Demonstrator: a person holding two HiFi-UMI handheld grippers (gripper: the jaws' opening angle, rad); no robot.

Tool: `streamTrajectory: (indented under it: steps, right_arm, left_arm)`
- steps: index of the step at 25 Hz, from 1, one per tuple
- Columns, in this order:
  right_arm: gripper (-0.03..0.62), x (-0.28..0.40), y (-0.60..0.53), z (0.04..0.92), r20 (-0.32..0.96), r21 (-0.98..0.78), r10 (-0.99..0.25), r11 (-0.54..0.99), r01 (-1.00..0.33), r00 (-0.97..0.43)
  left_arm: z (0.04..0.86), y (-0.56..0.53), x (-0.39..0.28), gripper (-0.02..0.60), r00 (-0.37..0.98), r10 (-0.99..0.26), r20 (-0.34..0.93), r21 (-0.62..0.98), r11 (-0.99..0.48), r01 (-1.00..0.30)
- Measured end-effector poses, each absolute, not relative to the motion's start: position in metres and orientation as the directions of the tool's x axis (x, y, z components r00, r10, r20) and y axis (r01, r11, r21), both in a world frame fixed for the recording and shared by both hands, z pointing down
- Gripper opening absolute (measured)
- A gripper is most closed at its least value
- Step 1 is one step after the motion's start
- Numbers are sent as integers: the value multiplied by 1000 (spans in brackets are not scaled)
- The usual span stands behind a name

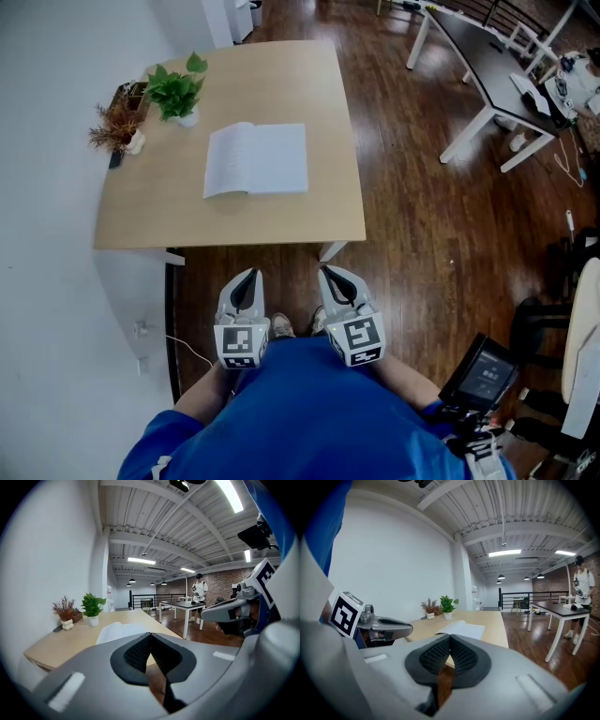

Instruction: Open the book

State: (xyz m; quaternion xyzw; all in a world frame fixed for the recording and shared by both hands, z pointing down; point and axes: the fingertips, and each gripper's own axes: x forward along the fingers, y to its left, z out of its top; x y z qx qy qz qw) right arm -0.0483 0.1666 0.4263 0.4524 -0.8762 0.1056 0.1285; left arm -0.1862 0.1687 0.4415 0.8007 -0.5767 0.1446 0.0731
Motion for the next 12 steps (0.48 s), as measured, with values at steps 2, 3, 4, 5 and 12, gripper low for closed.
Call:
streamTrajectory:
  steps: [2,3,4,5,12]
  right_arm:
    - [3,-49,166,426,322,-68,-766,567,-821,-556]
    - [3,-49,166,426,322,-68,-767,566,-821,-555]
    - [3,-49,166,426,322,-67,-767,566,-822,-555]
    - [3,-49,166,426,321,-68,-767,567,-821,-556]
    - [3,-46,161,428,323,-69,-760,575,-815,-564]
  left_arm:
    - [441,168,-187,6,289,-901,322,-48,-321,-946]
    - [441,167,-188,6,290,-901,322,-47,-321,-946]
    - [441,167,-187,6,292,-901,319,-45,-322,-946]
    - [442,168,-187,6,295,-901,317,-42,-324,-945]
    - [445,163,-182,6,285,-896,340,-34,-315,-949]
